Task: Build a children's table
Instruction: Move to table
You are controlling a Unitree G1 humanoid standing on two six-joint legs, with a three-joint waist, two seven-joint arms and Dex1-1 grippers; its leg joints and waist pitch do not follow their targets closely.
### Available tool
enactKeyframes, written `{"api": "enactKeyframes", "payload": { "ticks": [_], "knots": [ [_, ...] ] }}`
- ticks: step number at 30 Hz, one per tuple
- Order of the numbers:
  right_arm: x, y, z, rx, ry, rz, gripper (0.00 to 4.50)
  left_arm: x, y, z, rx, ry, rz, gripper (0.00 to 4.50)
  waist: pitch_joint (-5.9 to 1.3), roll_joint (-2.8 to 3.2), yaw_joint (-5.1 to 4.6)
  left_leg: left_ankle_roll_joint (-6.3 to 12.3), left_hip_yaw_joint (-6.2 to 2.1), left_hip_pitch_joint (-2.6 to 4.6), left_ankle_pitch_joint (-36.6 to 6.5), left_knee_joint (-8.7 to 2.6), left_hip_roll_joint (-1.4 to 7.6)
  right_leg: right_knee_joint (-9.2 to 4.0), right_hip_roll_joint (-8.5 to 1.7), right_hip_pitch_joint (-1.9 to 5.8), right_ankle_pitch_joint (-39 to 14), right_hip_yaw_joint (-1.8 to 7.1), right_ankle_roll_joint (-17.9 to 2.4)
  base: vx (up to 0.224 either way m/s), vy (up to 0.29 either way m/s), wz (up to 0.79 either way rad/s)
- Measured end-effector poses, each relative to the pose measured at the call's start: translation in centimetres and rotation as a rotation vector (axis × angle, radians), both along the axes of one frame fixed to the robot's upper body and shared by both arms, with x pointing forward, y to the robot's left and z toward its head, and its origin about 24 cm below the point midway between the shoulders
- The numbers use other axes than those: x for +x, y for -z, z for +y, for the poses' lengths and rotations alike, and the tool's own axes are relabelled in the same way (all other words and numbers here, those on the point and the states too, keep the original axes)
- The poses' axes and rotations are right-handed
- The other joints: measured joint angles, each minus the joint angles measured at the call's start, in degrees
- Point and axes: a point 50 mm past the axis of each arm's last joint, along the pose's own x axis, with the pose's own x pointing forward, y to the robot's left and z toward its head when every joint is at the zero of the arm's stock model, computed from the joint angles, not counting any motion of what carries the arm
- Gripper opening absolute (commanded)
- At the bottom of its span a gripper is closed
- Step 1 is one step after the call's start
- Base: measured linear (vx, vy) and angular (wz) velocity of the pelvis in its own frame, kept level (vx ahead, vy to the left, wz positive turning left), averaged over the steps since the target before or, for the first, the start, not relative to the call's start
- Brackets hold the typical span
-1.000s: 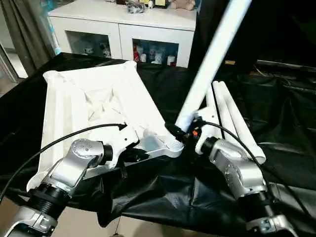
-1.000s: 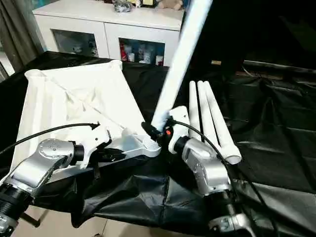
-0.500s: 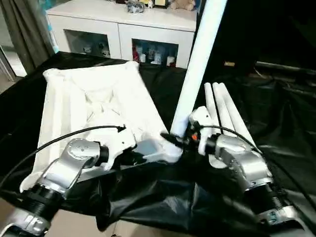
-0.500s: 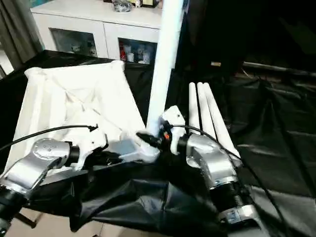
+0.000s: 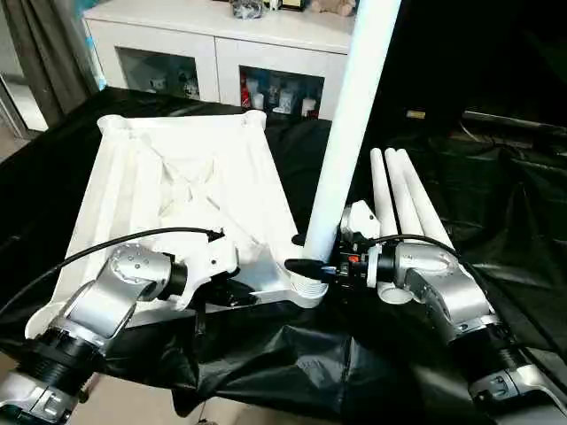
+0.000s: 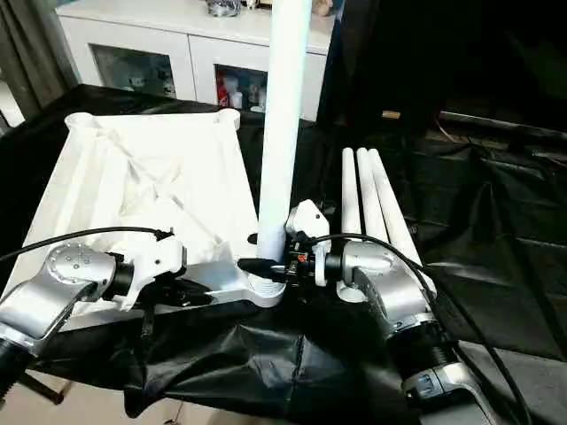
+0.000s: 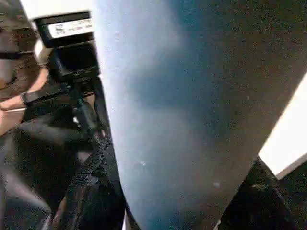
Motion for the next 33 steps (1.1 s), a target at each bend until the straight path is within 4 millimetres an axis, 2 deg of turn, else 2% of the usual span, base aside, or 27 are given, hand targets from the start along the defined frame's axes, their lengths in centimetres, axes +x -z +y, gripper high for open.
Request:
{"api": "enactKeyframes", "payload": {
  "ticks": [3,5,9,11,15,16,17,18,19,20,21,22,23,24,25,26,28,31,33],
  "knots": [
    [1.1,0.0,0.5,0.019,0.139,-0.028,1.90,0.6,-0.1,-0.3,-0.020,-0.101,-0.009,0.00,0.67,0.19,-0.75,0.00,-0.02,-0.01,0.00,-0.06,-0.01,-0.29,0.00,-0.10,0.00,-0.05,0.00,0.000,0.000,0.00],
    [1.8,0.0,0.9,0.022,0.219,-0.044,1.90,0.9,0.0,-0.7,-0.039,-0.153,-0.009,0.00,1.05,0.40,-1.60,0.00,-0.09,-0.03,0.00,-0.21,-0.10,-0.62,-0.02,-0.17,0.00,-0.10,0.00,-0.052,0.016,-0.11],
    [3.7,-0.3,2.2,0.054,0.393,-0.022,1.90,1.7,-0.2,-1.6,-0.068,-0.288,-0.012,0.00,2.03,0.95,-2.53,0.00,-0.22,0.01,0.00,-0.73,-0.21,-1.64,-0.02,-0.20,-0.01,-0.30,0.00,-0.013,0.004,-0.02],
    [4.6,-0.7,2.4,0.050,0.473,-0.025,1.90,2.3,-0.5,-2.4,-0.072,-0.355,-0.023,0.00,2.51,1.14,-2.89,0.01,-0.42,-0.03,0.00,-0.97,-0.23,-2.45,-0.05,-0.15,-0.02,-0.71,-0.02,-0.068,0.020,-0.10],
    [6.4,-1.4,3.3,0.023,0.657,-0.011,1.90,3.4,-0.5,-5.4,-0.104,-0.525,-0.022,0.00,3.58,2.85,-3.28,0.02,-1.51,0.05,-0.02,-1.37,-0.12,-4.65,-0.44,0.95,-0.19,-3.09,-0.28,-0.065,0.039,-0.12],
    [6.8,-1.6,3.4,0.011,0.703,-0.009,1.90,3.5,-0.4,-6.3,-0.112,-0.565,-0.024,0.00,3.98,3.16,-3.14,0.02,-1.34,-0.09,-0.02,-1.86,-0.09,-4.01,-0.73,1.11,-0.66,-3.44,-0.51,-0.112,0.009,0.02],
    [6.9,-1.5,3.3,0.003,0.727,-0.005,1.90,3.5,-0.4,-6.9,-0.110,-0.582,-0.021,0.00,4.15,3.24,-2.33,0.02,-0.69,-0.11,-0.01,-2.25,-0.01,-1.23,-0.94,0.64,-2.06,-3.11,-1.30,-0.112,0.009,0.02],
    [7.0,-1.3,3.0,-0.002,0.752,0.002,1.90,3.5,-0.3,-7.6,-0.112,-0.590,-0.015,0.00,3.97,2.12,-1.63,0.03,1.04,0.15,-0.01,-2.30,0.18,3.44,-1.20,0.58,-3.72,-1.66,-1.77,-0.086,-0.067,0.22],
    [7.2,-1.4,2.9,-0.008,0.762,0.002,1.90,3.6,-0.3,-7.8,-0.113,-0.599,-0.022,0.00,3.44,-0.50,-0.90,-0.02,2.82,0.71,-0.18,-1.72,-0.27,4.94,-1.38,0.73,-5.50,1.47,0.78,0.032,-0.167,0.27],
    [7.4,-1.7,3.0,-0.015,0.764,-0.002,1.90,3.6,-0.3,-8.1,-0.115,-0.613,-0.033,0.00,3.69,-0.38,0.12,0.69,1.60,0.70,-1.52,1.54,-0.02,5.22,-1.10,0.19,-5.39,1.38,0.63,0.032,-0.167,0.27],
    [7.4,-1.7,3.3,-0.021,0.759,-0.004,1.90,3.6,-0.3,-8.1,-0.110,-0.619,-0.030,0.00,3.39,0.41,1.02,1.40,-1.10,0.91,-1.88,3.45,-1.08,4.88,-0.83,0.34,-5.40,1.19,0.62,0.097,-0.104,-0.26],
    [7.5,-1.9,3.3,-0.018,0.765,-0.008,1.90,3.6,-0.3,-8.5,-0.115,-0.618,-0.027,0.00,3.02,1.75,0.82,1.20,-3.37,1.25,-2.32,2.56,-2.76,3.77,-0.94,0.15,-5.37,0.10,0.65,0.079,0.024,-0.22],
    [7.7,-2.2,3.3,-0.017,0.772,-0.014,1.90,3.8,-0.5,-8.7,-0.116,-0.620,-0.034,0.00,2.61,1.81,0.51,-0.25,-2.90,1.68,-2.29,0.40,-3.06,3.11,-0.78,-0.28,-5.04,0.31,0.36,0.051,-0.011,-0.09],
    [7.8,-2.3,3.3,-0.020,0.776,-0.013,1.90,3.9,-0.6,-8.7,-0.115,-0.624,-0.038,0.00,2.44,1.27,0.07,-0.41,-2.30,1.76,-1.70,-0.72,-2.94,2.13,-0.65,-0.31,-3.54,0.58,-0.05,-0.002,-0.018,0.25],
    [7.8,-2.2,3.2,-0.023,0.782,-0.006,1.90,4.0,-0.7,-8.7,-0.111,-0.626,-0.037,0.00,2.27,0.87,-0.16,-0.24,-1.80,1.55,-1.29,-0.90,-2.61,1.22,-0.10,-0.21,-1.14,1.17,-0.69,-0.062,-0.062,0.22],
    [7.9,-2.0,3.2,-0.025,0.785,0.003,1.90,4.0,-0.5,-8.8,-0.109,-0.628,-0.032,0.00,2.23,0.78,-0.44,-0.25,-1.39,1.58,-1.30,-0.84,-2.29,1.05,0.00,-0.08,-0.58,1.29,-0.93,0.000,0.000,0.00],
    [7.9,-2.0,3.2,-0.030,0.785,0.010,1.90,4.0,-0.5,-8.7,-0.105,-0.630,-0.027,0.00,2.22,0.93,-0.81,-0.25,-1.25,1.81,-1.32,-1.16,-2.19,0.54,0.02,0.22,-0.73,1.21,-0.67,0.000,0.000,0.00],
    [8.1,-2.1,3.2,-0.030,0.790,0.015,1.90,4.2,-0.5,-8.7,-0.100,-0.631,-0.027,0.00,2.16,1.09,-1.21,-0.24,-1.26,1.77,-1.33,-1.93,-2.21,-0.33,0.02,0.33,-0.78,1.08,-0.59,0.000,0.000,0.00],
    [8.1,-2.2,3.1,-0.031,0.793,0.013,1.90,4.4,-0.6,-8.6,-0.094,-0.631,-0.029,0.00,2.14,1.13,-1.25,-0.24,-1.25,1.56,-1.32,-2.01,-2.21,-0.44,0.02,0.29,-0.78,1.08,-0.58,0.000,0.000,0.00]
  ]
}}
